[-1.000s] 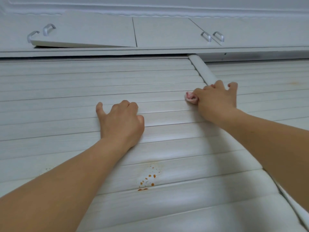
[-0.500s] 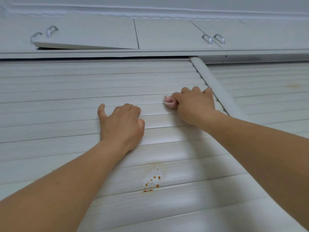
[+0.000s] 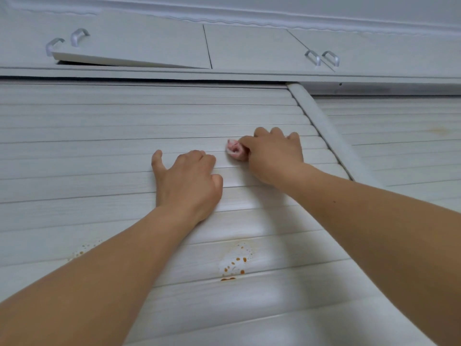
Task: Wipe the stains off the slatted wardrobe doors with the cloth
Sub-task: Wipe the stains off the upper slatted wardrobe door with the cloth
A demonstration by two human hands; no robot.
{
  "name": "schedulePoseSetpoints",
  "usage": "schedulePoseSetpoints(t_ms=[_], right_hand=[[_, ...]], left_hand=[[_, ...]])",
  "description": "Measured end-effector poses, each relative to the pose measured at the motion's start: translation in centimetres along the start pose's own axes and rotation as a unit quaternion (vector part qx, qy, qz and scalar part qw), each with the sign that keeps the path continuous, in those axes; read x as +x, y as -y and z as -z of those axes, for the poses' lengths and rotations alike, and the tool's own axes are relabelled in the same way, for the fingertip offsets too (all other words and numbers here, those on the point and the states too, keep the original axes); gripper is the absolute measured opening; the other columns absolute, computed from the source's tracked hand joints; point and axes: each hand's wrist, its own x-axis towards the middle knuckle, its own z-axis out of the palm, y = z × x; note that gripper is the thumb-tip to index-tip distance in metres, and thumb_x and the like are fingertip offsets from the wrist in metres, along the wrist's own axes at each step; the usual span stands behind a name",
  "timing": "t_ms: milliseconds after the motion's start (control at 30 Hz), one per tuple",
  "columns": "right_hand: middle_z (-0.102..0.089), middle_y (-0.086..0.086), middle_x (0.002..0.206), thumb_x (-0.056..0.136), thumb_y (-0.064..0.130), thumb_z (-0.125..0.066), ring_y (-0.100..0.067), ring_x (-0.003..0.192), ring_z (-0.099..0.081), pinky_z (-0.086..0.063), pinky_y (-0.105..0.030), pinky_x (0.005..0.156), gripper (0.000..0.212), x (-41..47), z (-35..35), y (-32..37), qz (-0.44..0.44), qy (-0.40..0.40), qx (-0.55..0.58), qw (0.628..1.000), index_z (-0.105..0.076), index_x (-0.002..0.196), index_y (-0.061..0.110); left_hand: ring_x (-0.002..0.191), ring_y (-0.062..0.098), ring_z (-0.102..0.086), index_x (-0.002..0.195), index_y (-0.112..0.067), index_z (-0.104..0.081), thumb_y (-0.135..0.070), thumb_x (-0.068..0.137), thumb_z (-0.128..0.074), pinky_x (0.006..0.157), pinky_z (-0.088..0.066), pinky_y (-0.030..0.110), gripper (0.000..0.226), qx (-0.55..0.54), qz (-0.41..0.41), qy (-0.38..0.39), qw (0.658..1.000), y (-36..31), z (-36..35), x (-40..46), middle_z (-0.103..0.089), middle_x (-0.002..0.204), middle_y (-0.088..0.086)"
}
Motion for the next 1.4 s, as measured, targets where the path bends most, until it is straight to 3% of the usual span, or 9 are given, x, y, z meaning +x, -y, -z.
schedulePoseSetpoints(t_ms=[167,367,500,733,867,1000,1167,1300,1400], right_hand=[[-0.051,-0.002,0.119,0.092,0.018,-0.036,-0.027,0.115,-0.045,-0.03,-0.043,0.092,0.038,-0.6,0.3,-5.2,-0.093,0.025,-0.025,0.995,-0.049,0.126,0.031],[-0.051,-0.004,0.1,0.09,0.008,-0.031,-0.028,0.108,-0.039,-0.027,-0.04,0.082,0.037,-1.8,-0.1,-9.4,-0.18,0.036,-0.088,0.979,-0.05,0.118,0.024],[-0.053,-0.013,0.115,0.094,0.007,-0.033,-0.034,0.111,-0.044,-0.036,-0.04,0.086,0.035,-2.4,-1.0,-7.8,-0.196,0.001,-0.029,0.98,-0.05,0.123,0.012],[-0.053,-0.008,0.118,0.096,0.012,-0.037,-0.03,0.113,-0.046,-0.035,-0.031,0.077,0.041,-4.2,-0.4,-1.7,-0.09,-0.038,0.062,0.993,-0.052,0.131,0.027],[-0.052,0.002,0.128,0.098,0.022,-0.036,-0.023,0.12,-0.041,-0.037,-0.029,0.086,0.04,-5.0,-0.7,0.2,0.03,-0.056,0.081,0.995,-0.051,0.132,0.037],[-0.058,0.002,0.126,0.098,0.027,-0.035,-0.025,0.115,-0.05,-0.042,-0.032,0.084,0.037,-5.3,-0.6,-4.2,-0.044,-0.066,0.072,0.994,-0.056,0.126,0.039],[-0.055,-0.008,0.12,0.094,0.005,-0.034,-0.03,0.111,-0.049,-0.036,-0.032,0.073,0.045,-6.0,-0.7,-5.9,-0.198,-0.025,0.014,0.98,-0.056,0.127,0.026],[-0.045,0.0,0.138,0.1,0.022,-0.032,-0.024,0.129,-0.035,-0.039,-0.031,0.087,0.041,-8.8,-0.9,-1.8,-0.089,-0.029,0.049,0.994,-0.045,0.137,0.034],[-0.046,0.005,0.134,0.1,0.022,-0.034,-0.022,0.126,-0.035,-0.035,-0.028,0.077,0.041,-10.0,-0.6,-0.8,-0.019,-0.023,0.033,0.999,-0.043,0.137,0.037]], left_hand=[[0.12,0.012,-0.042,0.121,-0.027,-0.049,-0.027,0.091,-0.026,0.112,-0.001,0.054,0.038,0.002,-0.006,0.003,1.0,0.2,0.0,0.0,-0.048,0.128,-0.008],[0.119,0.013,-0.043,0.119,-0.026,-0.05,-0.027,0.091,-0.027,0.112,-0.001,0.054,0.036,-0.001,-0.002,0.004,1.0,0.0,0.1,0.0,-0.049,0.124,-0.008],[0.121,0.013,-0.042,0.12,-0.026,-0.05,-0.028,0.091,-0.026,0.111,-0.002,0.054,0.037,-0.006,0.005,0.011,1.0,-0.3,0.1,-0.1,-0.048,0.128,-0.007],[0.123,0.01,-0.042,0.12,-0.025,-0.051,-0.02,0.093,-0.025,0.112,0.002,0.055,0.038,-0.043,-0.005,0.034,0.998,0.7,1.0,-0.2,-0.05,0.123,-0.009],[0.136,0.005,-0.026,0.134,-0.026,-0.045,-0.018,0.096,-0.025,0.113,0.007,0.053,0.043,-0.047,0.004,0.035,0.998,0.7,1.3,-0.6,-0.036,0.146,-0.01],[0.141,0.004,-0.014,0.141,-0.03,-0.035,-0.021,0.097,-0.023,0.113,0.009,0.054,0.046,-0.036,-0.001,0.048,0.998,0.6,1.2,-1.3,-0.022,0.154,-0.012],[0.143,0.006,-0.012,0.143,-0.029,-0.031,-0.022,0.097,-0.024,0.113,0.011,0.052,0.047,-0.018,-0.014,0.058,0.998,0.8,1.1,-1.9,-0.018,0.155,-0.011],[0.143,0.006,-0.013,0.144,-0.028,-0.031,-0.022,0.097,-0.023,0.113,0.013,0.047,0.048,-0.023,-0.012,0.059,0.998,0.6,1.1,-2.2,-0.02,0.155,-0.01],[0.142,0.006,-0.015,0.144,-0.027,-0.032,-0.022,0.097,-0.025,0.113,0.013,0.046,0.048,-0.032,-0.016,0.055,0.998,0.0,1.1,-2.6,-0.022,0.154,-0.011]])
